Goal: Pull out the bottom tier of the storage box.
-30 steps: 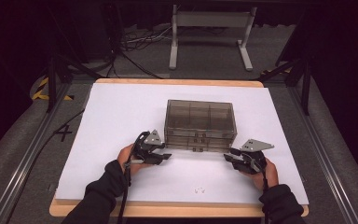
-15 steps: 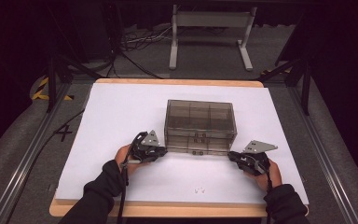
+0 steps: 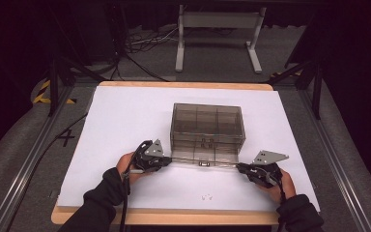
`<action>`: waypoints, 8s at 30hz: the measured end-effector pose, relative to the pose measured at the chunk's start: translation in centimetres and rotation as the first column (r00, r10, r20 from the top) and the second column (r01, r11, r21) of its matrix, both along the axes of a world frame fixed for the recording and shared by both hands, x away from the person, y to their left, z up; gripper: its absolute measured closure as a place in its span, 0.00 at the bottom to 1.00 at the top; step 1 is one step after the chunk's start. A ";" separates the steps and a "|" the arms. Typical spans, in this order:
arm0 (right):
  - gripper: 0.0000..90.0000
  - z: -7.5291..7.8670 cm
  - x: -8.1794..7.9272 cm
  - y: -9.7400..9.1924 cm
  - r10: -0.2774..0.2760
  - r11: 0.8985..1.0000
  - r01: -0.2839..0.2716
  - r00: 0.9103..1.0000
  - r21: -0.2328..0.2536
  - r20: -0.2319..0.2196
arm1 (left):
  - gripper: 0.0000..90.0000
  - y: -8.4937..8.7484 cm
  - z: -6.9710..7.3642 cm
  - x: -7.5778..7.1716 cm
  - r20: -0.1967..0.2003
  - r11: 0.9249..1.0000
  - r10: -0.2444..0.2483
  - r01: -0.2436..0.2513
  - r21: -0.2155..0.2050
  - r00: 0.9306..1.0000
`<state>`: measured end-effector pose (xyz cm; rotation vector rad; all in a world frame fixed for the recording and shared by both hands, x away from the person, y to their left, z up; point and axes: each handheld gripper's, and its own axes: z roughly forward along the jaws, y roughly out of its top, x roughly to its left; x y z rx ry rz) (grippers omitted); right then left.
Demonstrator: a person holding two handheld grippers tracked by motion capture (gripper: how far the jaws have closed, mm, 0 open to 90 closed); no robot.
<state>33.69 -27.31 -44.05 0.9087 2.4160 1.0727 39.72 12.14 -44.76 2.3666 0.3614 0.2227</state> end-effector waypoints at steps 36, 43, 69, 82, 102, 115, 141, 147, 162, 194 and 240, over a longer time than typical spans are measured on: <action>0.92 -0.3 -3.7 -0.3 0.036 0.999 -0.036 0.999 -0.013 -0.012 | 0.95 0.1 0.0 -4.2 -0.016 0.998 -0.067 0.067 0.010 0.998; 0.91 -0.3 -3.8 -0.3 0.030 0.999 -0.030 0.999 -0.012 -0.015 | 0.94 0.1 0.0 -4.4 -0.014 0.998 -0.065 0.065 0.009 0.998; 0.90 -0.3 -4.8 0.0 0.050 0.998 -0.052 0.998 -0.047 -0.028 | 0.94 0.3 0.0 -5.4 -0.032 0.997 -0.080 0.080 0.011 0.996; 0.77 0.6 -5.9 -1.0 0.012 1.000 -0.013 1.000 0.013 0.024 | 0.56 2.0 0.3 -5.8 0.015 0.995 -0.001 0.002 -0.095 1.000; 0.72 0.0 -6.4 5.3 0.200 0.974 -0.202 0.979 0.106 0.022 | 0.18 5.9 -1.0 -8.1 0.052 0.949 0.185 -0.164 -0.268 0.981; 0.73 -1.5 -5.8 8.4 0.205 0.977 -0.202 0.978 0.073 -0.040 | 0.17 6.0 -1.0 -8.0 0.070 0.948 0.185 -0.159 -0.275 0.980; 0.95 -0.1 -5.7 7.3 0.158 0.983 -0.155 0.987 0.101 -0.025 | 0.18 5.9 -1.0 -7.9 0.065 0.955 0.160 -0.138 -0.264 0.985; 0.95 0.6 -5.9 7.1 0.166 0.979 -0.165 0.986 0.118 0.002 | 0.18 5.8 -1.0 -7.9 0.065 0.956 0.159 -0.137 -0.261 0.985; 0.95 2.2 -5.7 6.7 0.157 0.976 -0.165 0.986 0.139 0.061 | 0.17 5.8 -1.0 -7.9 0.065 0.957 0.156 -0.135 -0.256 0.986; 0.95 4.6 -3.3 7.7 0.126 0.974 -0.148 0.983 0.170 0.133 | 0.15 5.5 -1.0 -8.0 0.075 0.968 0.138 -0.118 -0.223 0.988; 0.95 0.5 -0.8 10.2 0.100 0.992 -0.099 0.995 0.073 -0.004 | 0.15 5.5 -1.0 -8.1 0.083 0.970 0.123 -0.102 -0.221 0.989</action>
